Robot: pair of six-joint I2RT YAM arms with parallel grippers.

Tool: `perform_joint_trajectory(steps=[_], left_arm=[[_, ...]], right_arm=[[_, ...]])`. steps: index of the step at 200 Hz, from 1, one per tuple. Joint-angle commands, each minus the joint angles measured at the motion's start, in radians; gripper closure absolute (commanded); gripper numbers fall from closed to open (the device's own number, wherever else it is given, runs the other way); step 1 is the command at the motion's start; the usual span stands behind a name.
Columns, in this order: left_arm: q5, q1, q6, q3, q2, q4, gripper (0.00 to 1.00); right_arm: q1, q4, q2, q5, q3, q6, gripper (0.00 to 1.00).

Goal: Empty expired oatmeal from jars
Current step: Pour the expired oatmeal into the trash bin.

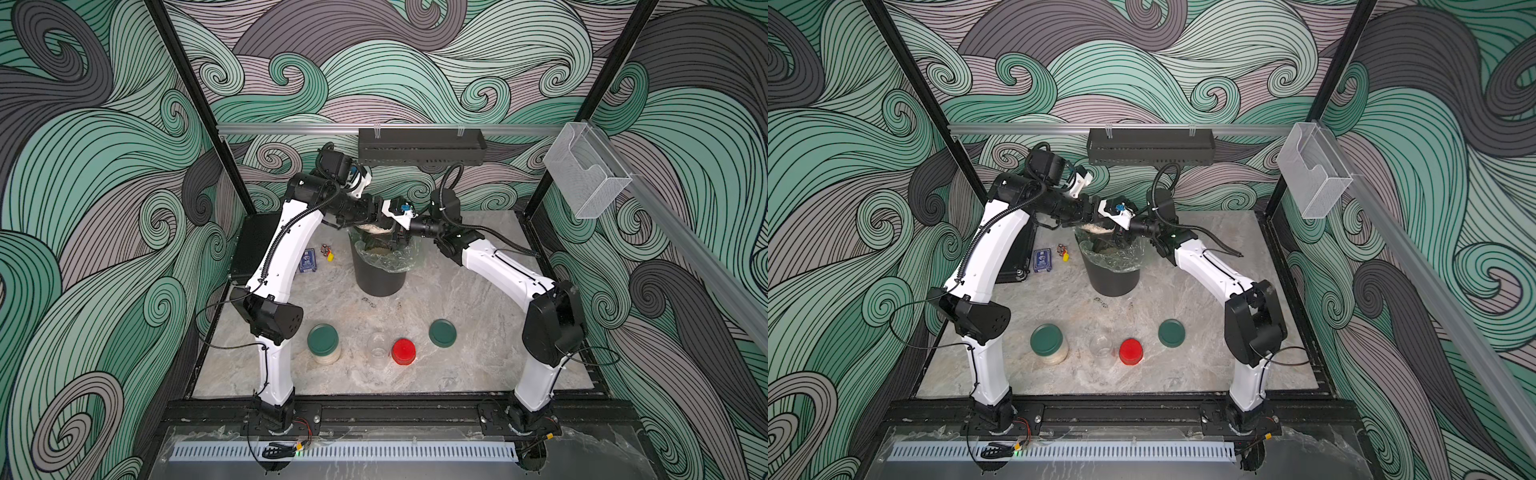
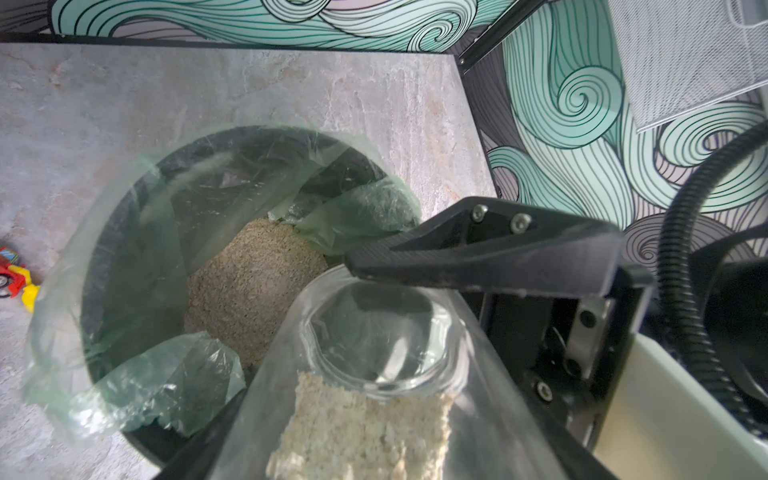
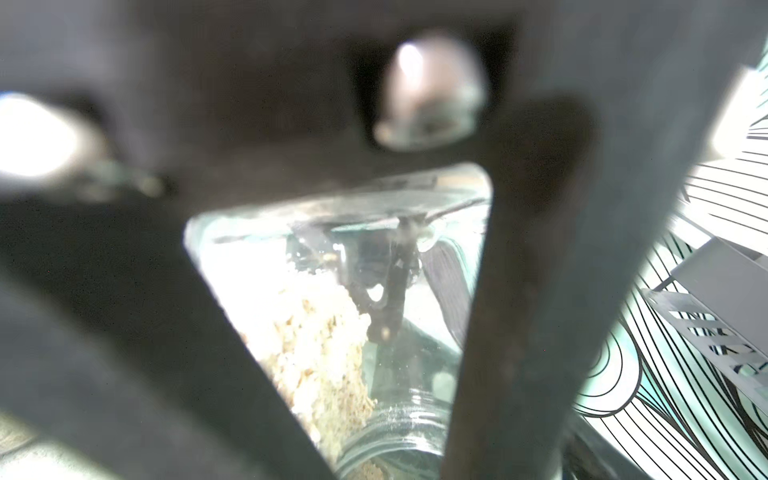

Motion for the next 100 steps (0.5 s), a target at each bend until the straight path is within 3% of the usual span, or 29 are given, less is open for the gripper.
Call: perform_joint_trajectory(steps=[1, 53, 100], left_arm=[[0.082, -0.001, -0.011, -0.010, -0.065, 0.082, 0.12], [0.066, 0.012, -0.057, -0.063, -0.091, 0.147, 0.02], [0.098, 0.014, -0.084, -0.099, -0.107, 0.194, 0.01]], right_arm=[[-0.015, 0.043, 0.018, 0.008, 0.033, 0.068, 0.63], [-0.023, 0.059, 0.015, -0.002, 0.028, 0.096, 0.65], [-0.026, 0.078, 0.018, -0.006, 0.023, 0.129, 0.68]])
